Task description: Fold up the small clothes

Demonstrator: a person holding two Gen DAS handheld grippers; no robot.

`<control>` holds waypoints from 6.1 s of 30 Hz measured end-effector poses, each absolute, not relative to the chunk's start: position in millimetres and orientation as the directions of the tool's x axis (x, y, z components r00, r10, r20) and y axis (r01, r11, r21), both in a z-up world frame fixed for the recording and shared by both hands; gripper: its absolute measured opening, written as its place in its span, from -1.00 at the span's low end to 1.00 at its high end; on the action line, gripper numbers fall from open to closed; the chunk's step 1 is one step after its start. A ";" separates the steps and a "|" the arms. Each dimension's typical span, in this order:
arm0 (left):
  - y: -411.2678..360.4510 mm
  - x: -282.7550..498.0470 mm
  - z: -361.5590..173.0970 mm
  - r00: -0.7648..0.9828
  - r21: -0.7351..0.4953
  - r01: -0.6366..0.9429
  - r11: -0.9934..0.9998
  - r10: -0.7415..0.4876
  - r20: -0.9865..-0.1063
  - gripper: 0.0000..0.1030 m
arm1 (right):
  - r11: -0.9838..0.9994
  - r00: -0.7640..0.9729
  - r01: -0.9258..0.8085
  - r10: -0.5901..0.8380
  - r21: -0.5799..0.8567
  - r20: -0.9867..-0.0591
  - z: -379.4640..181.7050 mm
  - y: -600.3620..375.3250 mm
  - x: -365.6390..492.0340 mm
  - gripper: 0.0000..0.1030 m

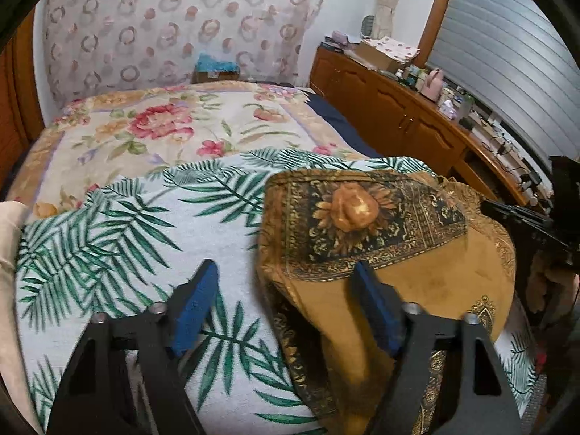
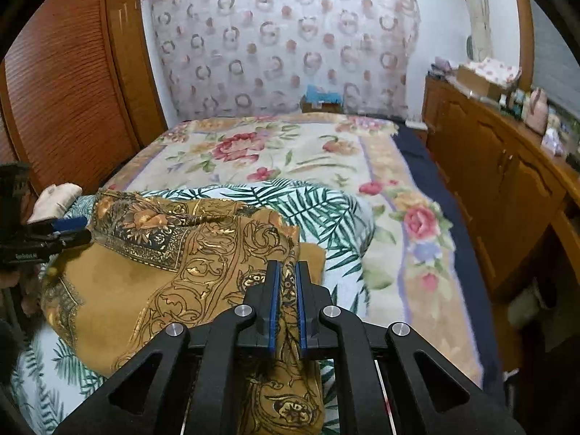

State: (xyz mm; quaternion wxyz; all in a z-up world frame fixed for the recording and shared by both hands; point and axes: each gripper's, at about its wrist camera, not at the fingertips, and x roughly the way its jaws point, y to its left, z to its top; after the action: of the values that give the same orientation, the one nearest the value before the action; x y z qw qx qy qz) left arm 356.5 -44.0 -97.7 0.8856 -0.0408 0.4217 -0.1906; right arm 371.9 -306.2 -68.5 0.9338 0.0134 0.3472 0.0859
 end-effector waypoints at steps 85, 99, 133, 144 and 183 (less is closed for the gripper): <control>251.1 135.3 -64.2 0.879 -0.289 -0.241 0.926 0.083 -0.469 0.51 | 0.656 0.617 -0.744 0.600 -0.129 -0.509 10.3 128.9 524.1 0.14; 242.8 183.5 -91.8 0.785 -0.178 -0.248 0.952 0.090 -0.613 0.66 | 0.594 0.458 -0.805 0.620 -0.001 -0.637 -58.8 139.1 525.4 0.14; 157.3 133.0 -37.9 0.833 -0.024 -0.159 0.987 0.121 -0.540 0.81 | 0.734 0.628 -0.679 0.596 0.024 -0.500 -22.5 -0.2 315.0 0.21; 104.9 108.9 -34.9 0.841 -0.003 -0.105 0.995 0.087 -0.534 0.81 | 0.795 0.696 -0.606 0.549 0.031 -0.463 -17.7 -53.3 224.2 0.53; 11.3 78.8 31.5 0.902 -0.037 0.037 0.999 -0.049 -0.429 0.81 | 0.965 0.916 -0.254 0.261 0.062 -0.305 33.8 -177.1 36.5 0.57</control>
State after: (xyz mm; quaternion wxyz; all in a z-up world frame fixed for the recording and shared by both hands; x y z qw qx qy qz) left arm 78.8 11.3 31.5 0.9751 -0.0138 0.2201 -0.0221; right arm 36.5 -177.1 33.8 0.9787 0.0105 0.1573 0.1317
